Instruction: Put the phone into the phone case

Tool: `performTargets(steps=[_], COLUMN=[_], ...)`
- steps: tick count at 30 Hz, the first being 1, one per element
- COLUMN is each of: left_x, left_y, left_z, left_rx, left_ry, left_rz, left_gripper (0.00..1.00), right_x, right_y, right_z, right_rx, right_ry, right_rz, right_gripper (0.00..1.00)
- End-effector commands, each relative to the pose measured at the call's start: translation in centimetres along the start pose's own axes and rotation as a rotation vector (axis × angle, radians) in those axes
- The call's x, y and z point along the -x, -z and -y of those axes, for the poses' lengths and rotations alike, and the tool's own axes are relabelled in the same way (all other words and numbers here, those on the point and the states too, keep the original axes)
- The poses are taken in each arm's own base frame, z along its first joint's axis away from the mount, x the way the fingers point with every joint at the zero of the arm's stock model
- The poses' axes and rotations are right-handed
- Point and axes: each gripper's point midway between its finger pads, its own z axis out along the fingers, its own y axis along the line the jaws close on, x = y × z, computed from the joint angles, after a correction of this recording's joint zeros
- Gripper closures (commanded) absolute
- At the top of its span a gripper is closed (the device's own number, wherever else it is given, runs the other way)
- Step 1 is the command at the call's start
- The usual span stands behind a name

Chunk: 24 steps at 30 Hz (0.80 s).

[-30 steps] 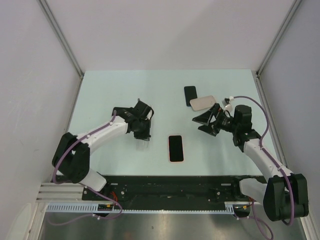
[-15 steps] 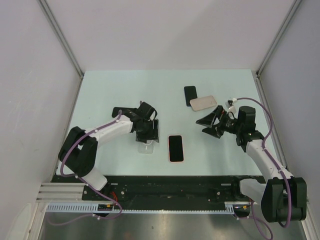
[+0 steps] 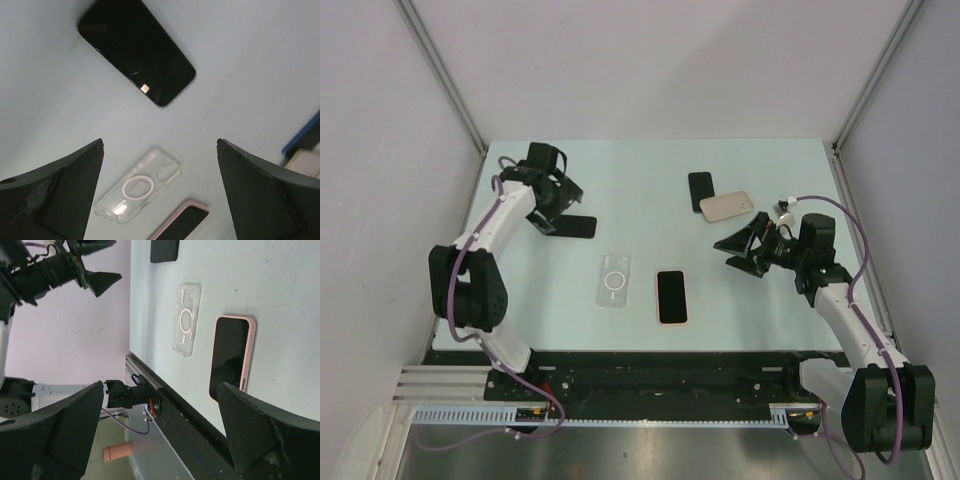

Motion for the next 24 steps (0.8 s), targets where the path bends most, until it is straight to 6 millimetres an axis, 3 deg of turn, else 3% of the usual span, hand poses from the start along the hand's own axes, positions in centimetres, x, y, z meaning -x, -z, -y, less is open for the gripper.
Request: performTargets(steps=[1,7,12,16,17,24], left_x=[4.2,7.4,7.5,8.4,9.1,9.3], left_y=[-1.0,-4.2,-7.1,-8.1,-8.1,-9.8], left_z=[-1.6,-3.4,-5.0,-5.6,-6.7,-6.1], left_rx=[0.159,0.235,0.305,0.341,0.366,0.394], left_ry=[0.228,0.461,0.585,0.630,0.655,0.669], left_rz=[0.079,0.128,0.092,0.097,0.110,0.071], left_gripper=[0.02,0.02,0.03,0.00,0.00,0.00], right_x=[0.1,0.0,0.1,-0.3,-0.4,0.1], right_y=[0.7,0.8,0.8,0.9,0.9,0.8], right_z=[-0.9,0.1,0.7,1.5,1.7,2.1], right_rx=[0.008,-0.042,-0.067,-0.098,-0.102,-0.123], right_ry=[0.052,0.048,0.053,0.045,0.043,0.046], right_rz=[0.012,0.013,0.020,0.001,0.000,0.018], right_gripper=[0.00,0.00,0.00,0.00,0.00,0.00])
